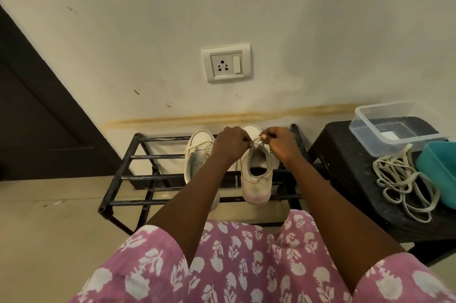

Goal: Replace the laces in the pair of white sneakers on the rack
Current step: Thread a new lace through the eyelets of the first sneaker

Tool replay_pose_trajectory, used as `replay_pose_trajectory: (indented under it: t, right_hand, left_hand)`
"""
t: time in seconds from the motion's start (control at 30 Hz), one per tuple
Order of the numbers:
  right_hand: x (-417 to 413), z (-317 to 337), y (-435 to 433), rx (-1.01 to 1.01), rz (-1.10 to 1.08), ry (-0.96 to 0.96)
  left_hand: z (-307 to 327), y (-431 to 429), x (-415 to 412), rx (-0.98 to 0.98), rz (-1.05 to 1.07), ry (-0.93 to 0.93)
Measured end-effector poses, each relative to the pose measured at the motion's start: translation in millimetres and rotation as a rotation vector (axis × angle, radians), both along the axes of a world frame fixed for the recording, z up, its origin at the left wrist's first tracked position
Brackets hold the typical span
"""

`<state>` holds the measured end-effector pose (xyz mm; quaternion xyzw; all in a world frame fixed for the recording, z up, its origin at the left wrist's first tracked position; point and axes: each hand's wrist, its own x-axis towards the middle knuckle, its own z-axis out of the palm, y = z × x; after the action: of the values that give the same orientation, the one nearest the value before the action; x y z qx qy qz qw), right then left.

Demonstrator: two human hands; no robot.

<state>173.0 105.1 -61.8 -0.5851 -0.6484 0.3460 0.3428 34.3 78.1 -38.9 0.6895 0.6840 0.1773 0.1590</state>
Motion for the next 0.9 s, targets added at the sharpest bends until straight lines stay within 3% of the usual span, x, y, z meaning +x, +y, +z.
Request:
replay_pose_trajectory:
  t: [0.1,0.2,0.37,0.47,0.67,0.8,0.9]
  right_hand:
    - [4.2,3.9,-0.3,0.149,-0.056,-0.113]
    - [9.4,3.4,0.4,0.316,0.023,-0.438]
    - [15.1,-4.9,-4.0,0.354,0.027,-0.684]
    - [21.0,-8.5,-4.7,0.316,0.021,-0.793]
    - [29.6,-5.7,-3.9,0.265,0.082,-0.836]
    - [44.8,0.2,0.4,0.056,0.154,-0.77]
    - [63.6,5.8,-1.2,-0.076,0.218,-0.831]
  left_hand:
    - [-1.2,0.6,-6.0,0.01,0.021,0.021]
    - [-2.8,0.6,-11.6,-0.005,0.063,0.008]
    - [-12.3,-5.1,-15.2,-0.092,0.12,0.015]
    - [-16.1,-6.8,-19.6,-0.117,0.145,0.038]
    - [-18.0,-7.2,-20.1,-0.173,0.165,0.108]
    - [-19.1,-6.1,-23.0,-0.211,0.112,0.131]
    - [-19.3,-5.2,-24.3,-0.222,0.098,0.149]
